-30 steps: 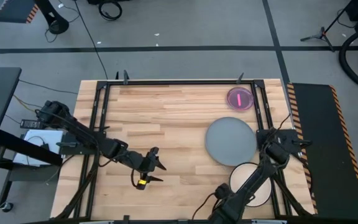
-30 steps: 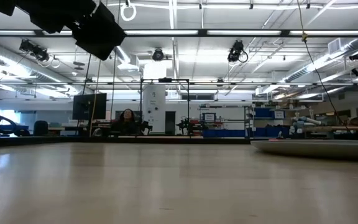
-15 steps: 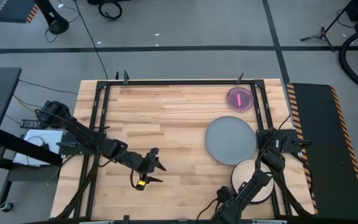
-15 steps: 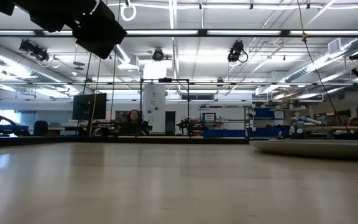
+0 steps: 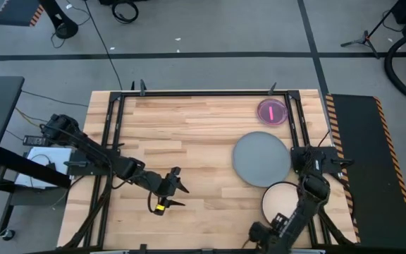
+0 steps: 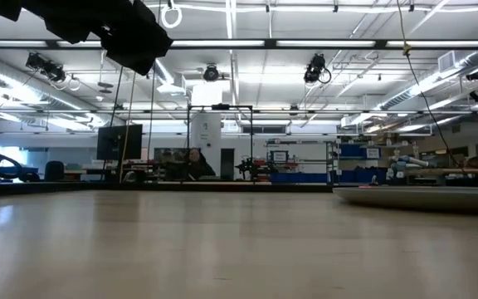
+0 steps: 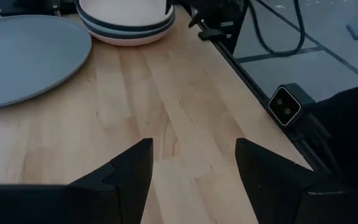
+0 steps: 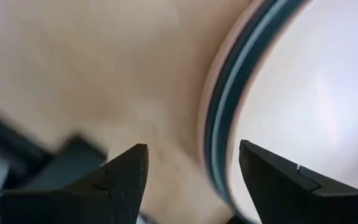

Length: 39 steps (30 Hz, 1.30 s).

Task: Stack plastic plates
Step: Move the bottom stacked plates to the bottom middle of the table

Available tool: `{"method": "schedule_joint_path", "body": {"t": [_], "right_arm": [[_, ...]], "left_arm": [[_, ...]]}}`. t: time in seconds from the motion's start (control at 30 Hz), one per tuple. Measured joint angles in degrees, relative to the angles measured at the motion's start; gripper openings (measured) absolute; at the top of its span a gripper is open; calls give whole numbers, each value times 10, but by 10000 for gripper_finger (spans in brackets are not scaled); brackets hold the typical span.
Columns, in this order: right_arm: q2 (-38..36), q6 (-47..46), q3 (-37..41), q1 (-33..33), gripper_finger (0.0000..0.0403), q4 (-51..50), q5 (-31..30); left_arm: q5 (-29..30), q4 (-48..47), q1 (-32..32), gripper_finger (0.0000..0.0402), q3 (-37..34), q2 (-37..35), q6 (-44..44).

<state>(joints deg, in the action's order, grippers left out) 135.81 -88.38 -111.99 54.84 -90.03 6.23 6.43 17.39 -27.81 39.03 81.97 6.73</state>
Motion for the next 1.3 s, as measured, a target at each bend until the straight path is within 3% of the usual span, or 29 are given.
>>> {"method": "schedule_joint_path", "body": {"t": [0.23,0.4,0.57,0.77,0.97,1.3], "right_arm": [[-17,-88,-5,98,250,1,31],[-38,-187,-5,143,241,-1,-70],[-38,-89,20,162,240,6,-178],[-38,74,76,166,240,45,-232],[-38,89,119,155,240,54,-217],[-38,129,156,130,236,76,-172]], "left_arm": [[0,67,-1,233,0,0,4],[0,184,-12,233,0,1,4],[-1,259,-24,233,0,3,-3],[6,269,-26,233,0,3,11],[46,262,-38,233,0,3,2],[52,262,-47,233,0,7,-14]]}}
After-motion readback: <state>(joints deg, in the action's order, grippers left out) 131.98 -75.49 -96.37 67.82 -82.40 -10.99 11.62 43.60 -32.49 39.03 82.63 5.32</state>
